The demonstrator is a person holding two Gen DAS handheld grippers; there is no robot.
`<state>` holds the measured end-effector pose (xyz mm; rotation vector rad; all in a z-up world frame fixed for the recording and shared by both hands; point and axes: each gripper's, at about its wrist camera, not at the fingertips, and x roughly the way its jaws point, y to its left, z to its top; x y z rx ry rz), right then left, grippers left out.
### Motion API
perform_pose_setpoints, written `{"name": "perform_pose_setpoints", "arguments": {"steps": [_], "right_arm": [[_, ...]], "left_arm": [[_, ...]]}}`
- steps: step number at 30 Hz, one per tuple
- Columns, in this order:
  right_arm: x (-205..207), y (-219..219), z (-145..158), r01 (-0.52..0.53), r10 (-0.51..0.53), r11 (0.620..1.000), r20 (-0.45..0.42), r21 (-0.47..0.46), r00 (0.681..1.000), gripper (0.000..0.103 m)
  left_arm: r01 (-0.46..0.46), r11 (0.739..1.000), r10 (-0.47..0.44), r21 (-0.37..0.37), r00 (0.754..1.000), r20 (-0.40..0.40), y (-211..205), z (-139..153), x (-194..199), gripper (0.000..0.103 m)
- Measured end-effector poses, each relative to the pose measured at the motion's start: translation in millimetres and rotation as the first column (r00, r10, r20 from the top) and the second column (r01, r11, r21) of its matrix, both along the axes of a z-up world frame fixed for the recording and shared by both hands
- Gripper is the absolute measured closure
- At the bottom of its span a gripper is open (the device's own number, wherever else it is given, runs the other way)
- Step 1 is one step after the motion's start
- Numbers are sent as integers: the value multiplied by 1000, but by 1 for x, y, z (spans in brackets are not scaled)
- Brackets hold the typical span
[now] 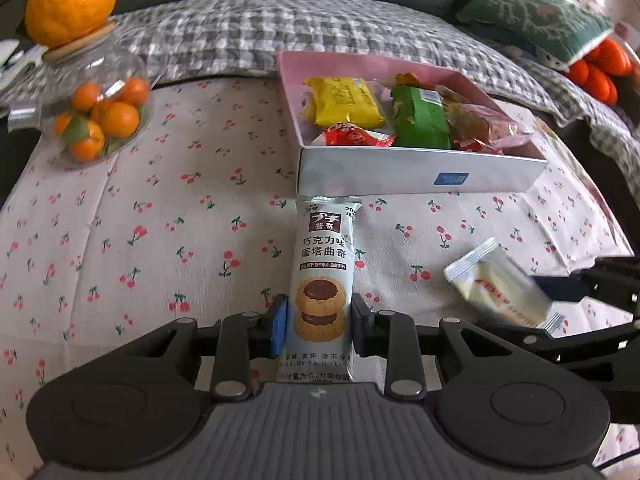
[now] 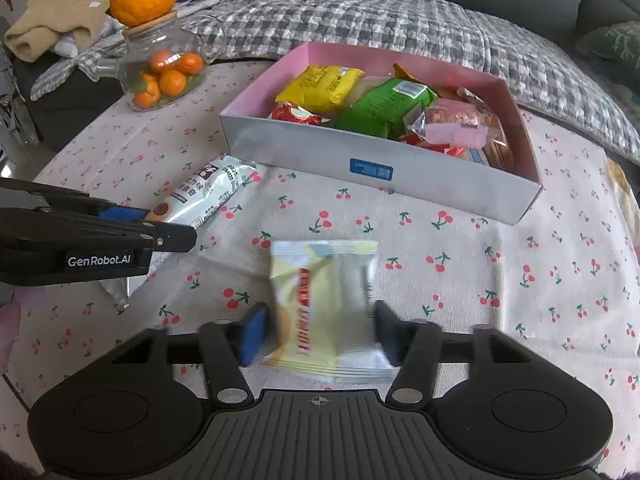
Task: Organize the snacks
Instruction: 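Carry the cookie bar with left gripper while right carries the biscuit pack into the box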
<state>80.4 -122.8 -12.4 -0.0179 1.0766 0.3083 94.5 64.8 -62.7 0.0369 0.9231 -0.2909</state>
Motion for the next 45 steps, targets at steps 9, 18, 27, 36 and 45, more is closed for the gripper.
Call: {"name": "perform_pose_setpoints", "arguments": {"steps": [9, 18, 27, 36, 45], "right_arm": [[5, -4, 5, 57, -55, 998, -60, 31, 997, 56], [19, -37, 26, 236, -212, 951, -134, 201, 968, 56], [39, -61, 50, 339, -313, 892, -132, 300, 941, 56], [69, -76, 57, 422, -402, 796, -142, 433, 904, 56], [108, -98, 46, 531, -520, 721, -158, 446, 839, 56]], "left_arm": [[-59, 998, 58, -17, 998, -39, -2, 9, -7, 75], [-65, 997, 65, -31, 998, -14, -4, 31, -9, 75], [-64, 997, 65, -35, 997, 29, -16, 53, 5, 75], [-86, 996, 87, -28, 995, 51, -28, 62, 37, 75], [-101, 995, 102, -23, 994, 31, -44, 61, 82, 75]]}}
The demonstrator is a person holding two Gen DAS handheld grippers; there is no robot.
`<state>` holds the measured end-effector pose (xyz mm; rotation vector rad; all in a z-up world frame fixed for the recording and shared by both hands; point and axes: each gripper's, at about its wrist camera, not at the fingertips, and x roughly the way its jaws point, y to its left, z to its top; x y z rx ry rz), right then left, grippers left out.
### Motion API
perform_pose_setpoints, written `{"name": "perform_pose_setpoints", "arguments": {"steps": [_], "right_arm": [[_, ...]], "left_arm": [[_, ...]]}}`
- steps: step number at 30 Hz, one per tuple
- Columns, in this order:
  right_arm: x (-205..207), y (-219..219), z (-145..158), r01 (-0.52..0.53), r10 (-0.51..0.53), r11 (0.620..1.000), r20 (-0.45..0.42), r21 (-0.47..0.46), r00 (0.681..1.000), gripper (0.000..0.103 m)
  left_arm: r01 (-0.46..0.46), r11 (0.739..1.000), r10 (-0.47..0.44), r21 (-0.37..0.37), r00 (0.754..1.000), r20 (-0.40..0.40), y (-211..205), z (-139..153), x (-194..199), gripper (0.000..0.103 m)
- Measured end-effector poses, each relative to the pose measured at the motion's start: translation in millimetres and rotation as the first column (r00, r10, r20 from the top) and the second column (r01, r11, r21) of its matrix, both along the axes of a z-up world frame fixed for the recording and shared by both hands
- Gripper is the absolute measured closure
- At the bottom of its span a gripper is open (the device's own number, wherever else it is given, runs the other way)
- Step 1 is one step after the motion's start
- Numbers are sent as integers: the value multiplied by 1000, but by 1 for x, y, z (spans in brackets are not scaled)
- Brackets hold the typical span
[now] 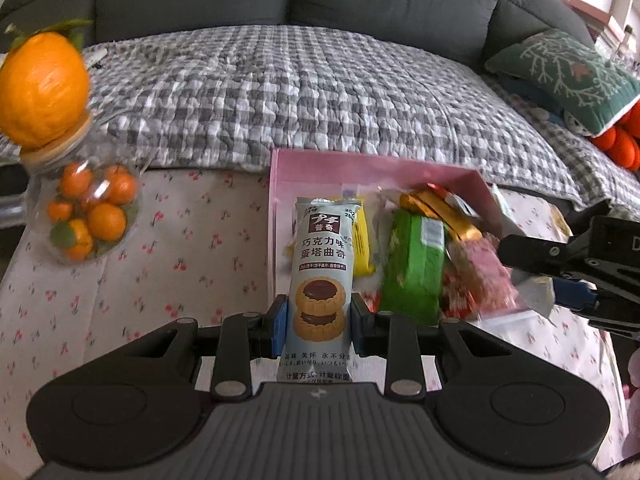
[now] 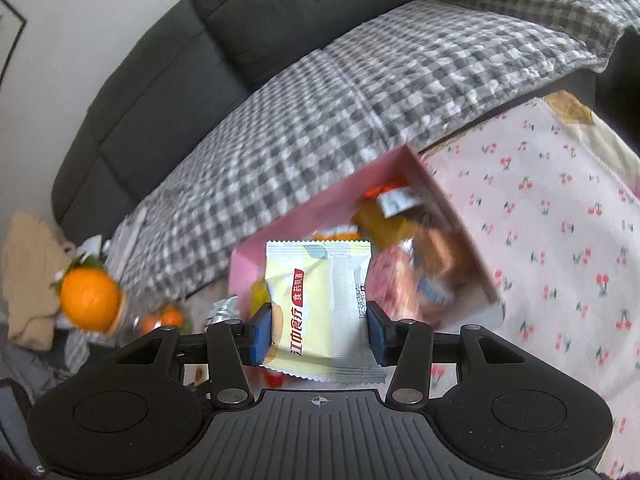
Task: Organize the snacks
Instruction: 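Carry the cookie bar with left gripper while right carries the biscuit pack into the box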
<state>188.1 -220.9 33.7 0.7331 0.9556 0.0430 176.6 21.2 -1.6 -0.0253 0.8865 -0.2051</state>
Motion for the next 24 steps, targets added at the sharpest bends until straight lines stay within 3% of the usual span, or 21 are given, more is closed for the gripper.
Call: {"name": "perform_pose_setpoints", "arguments": {"steps": [11, 24], "right_arm": [[40, -22, -31, 50, -50, 998, -1, -25, 999, 56], [53, -31, -52, 64, -64, 998, -3, -22, 998, 56]], "left_arm": [[86, 996, -87, 10, 996, 18, -35, -9, 50, 75], [122, 992, -123, 16, 992, 10, -53, -24, 65, 74]]}}
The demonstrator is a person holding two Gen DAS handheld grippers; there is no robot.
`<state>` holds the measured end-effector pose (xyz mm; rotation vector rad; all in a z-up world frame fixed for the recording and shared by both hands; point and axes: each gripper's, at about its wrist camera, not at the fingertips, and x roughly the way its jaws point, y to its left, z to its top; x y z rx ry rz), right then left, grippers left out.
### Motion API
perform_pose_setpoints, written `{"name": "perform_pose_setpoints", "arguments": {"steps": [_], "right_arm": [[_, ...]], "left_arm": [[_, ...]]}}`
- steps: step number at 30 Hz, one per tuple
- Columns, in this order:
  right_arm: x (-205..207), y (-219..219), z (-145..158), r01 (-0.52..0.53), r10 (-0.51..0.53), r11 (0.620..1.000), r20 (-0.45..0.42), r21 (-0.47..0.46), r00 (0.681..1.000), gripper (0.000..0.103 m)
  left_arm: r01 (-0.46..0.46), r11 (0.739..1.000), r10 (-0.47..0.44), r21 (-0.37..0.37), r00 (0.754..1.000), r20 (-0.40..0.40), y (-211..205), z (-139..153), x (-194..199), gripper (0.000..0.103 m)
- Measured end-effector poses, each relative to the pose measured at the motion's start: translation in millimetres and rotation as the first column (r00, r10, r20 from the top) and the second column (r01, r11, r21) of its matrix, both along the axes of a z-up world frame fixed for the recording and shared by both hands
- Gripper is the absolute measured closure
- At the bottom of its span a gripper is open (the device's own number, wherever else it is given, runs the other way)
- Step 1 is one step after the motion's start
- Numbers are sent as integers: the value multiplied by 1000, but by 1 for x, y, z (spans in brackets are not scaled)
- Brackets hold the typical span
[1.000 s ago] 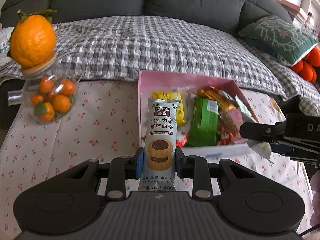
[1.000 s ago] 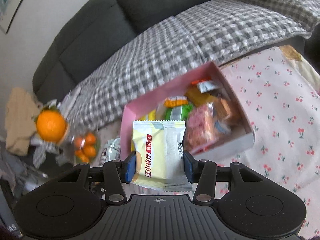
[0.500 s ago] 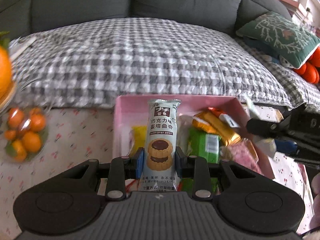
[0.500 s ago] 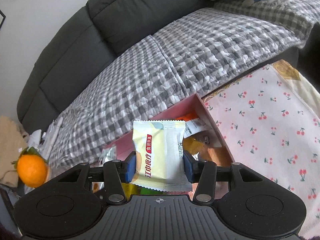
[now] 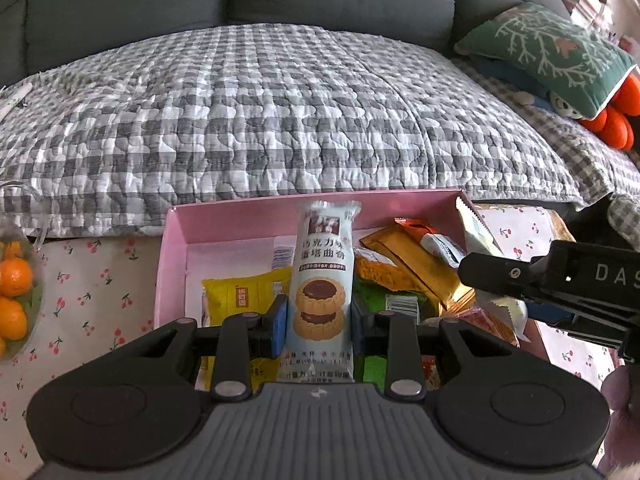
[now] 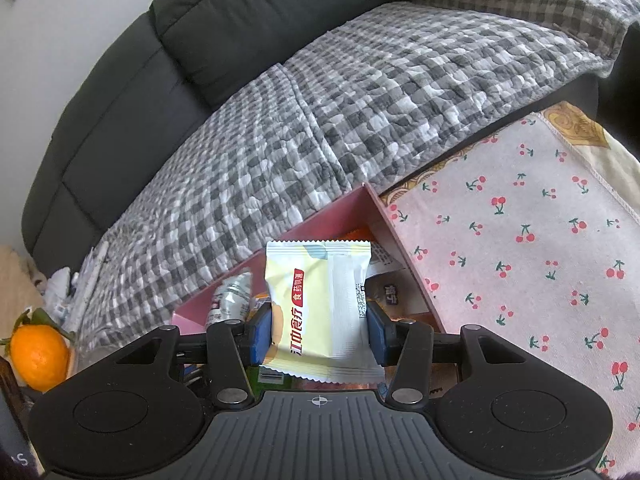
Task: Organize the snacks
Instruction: 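Carry the cookie bar with left gripper while right carries the biscuit pack into the box, then open left gripper to drop the cookie bar while right gripper releases the biscuit pack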
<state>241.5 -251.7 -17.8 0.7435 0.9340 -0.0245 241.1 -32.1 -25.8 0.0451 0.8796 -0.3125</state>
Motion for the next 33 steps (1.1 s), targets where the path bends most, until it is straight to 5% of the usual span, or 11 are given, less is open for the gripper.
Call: {"name": "perform_pose_setpoints", "arguments": {"steps": [14, 33], "right_arm": [[-4, 0, 14, -9, 9, 1000, 26, -11, 1000, 42], [-59, 7, 57, -85, 78, 981, -50, -173, 996, 17]], "left_arm": [[7, 1000, -8, 28, 999, 46, -1, 5, -10, 50], [-20, 998, 17, 64, 998, 54, 11, 25, -71, 9]]}}
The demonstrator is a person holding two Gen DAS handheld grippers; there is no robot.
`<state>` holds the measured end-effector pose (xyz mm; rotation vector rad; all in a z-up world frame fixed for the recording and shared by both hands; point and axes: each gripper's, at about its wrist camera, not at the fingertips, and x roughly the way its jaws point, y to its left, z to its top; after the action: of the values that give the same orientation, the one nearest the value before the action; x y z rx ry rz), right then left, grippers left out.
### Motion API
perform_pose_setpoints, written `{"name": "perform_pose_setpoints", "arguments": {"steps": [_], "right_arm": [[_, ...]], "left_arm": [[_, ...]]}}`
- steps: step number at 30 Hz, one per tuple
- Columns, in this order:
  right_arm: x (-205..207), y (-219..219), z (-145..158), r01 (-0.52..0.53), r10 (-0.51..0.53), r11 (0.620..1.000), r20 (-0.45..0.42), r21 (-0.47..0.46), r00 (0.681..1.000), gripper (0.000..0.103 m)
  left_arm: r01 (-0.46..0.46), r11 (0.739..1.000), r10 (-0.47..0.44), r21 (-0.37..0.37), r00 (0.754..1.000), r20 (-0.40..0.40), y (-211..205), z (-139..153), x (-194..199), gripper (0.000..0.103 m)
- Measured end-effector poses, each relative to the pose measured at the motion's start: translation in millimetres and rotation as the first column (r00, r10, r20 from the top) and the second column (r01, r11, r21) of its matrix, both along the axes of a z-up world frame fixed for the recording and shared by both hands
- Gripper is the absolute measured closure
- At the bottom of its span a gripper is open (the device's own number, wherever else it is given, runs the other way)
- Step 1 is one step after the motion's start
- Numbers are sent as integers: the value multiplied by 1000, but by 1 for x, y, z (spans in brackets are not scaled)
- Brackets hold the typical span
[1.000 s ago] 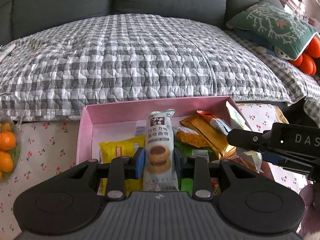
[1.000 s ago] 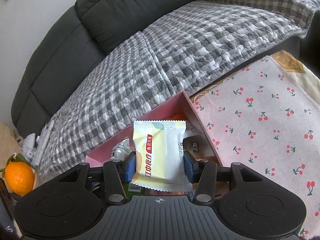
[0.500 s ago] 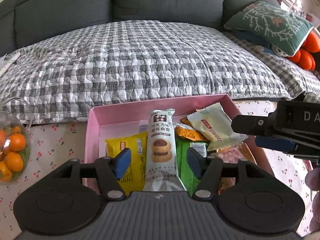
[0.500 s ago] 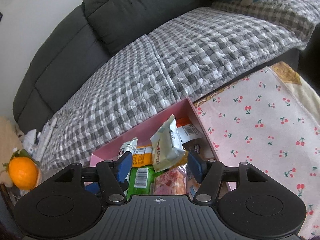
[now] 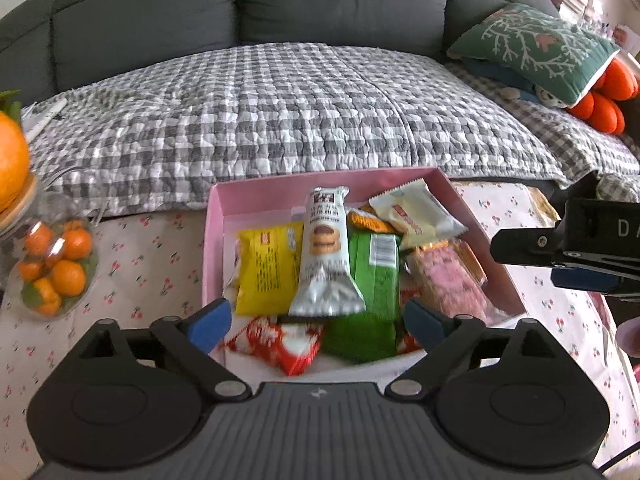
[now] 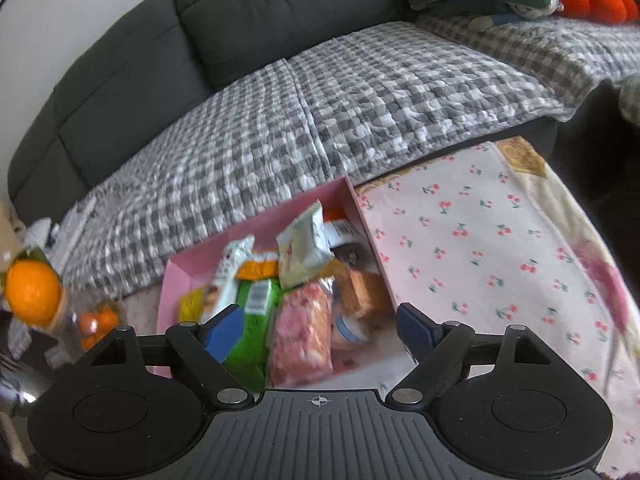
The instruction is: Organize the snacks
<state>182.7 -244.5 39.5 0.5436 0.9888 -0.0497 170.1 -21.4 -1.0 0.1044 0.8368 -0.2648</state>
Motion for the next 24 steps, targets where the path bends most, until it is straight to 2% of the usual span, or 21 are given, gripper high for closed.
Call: {"name": "perform_pose_setpoints", "arguments": {"steps": [5, 15, 19, 24], "right_arm": [[-23, 4, 12, -23, 23, 999, 3, -45, 1000, 10], [-66, 19, 24, -74, 70, 985, -30, -156, 997, 4], [-79, 25, 25, -100, 90, 980, -67, -173, 994, 0], [-98, 36, 22, -130, 120, 976, -64, -177, 991, 0]], "left_arm": [[-15, 1000, 15, 18, 1000, 6, 4, 4, -24, 1], [-102, 994, 104, 44, 994, -42, 20, -3, -66, 1], [-140, 988, 143, 61, 988, -51, 25, -2, -77, 1], [-165, 984, 167, 63, 985, -29, 28, 2, -91, 1]]}}
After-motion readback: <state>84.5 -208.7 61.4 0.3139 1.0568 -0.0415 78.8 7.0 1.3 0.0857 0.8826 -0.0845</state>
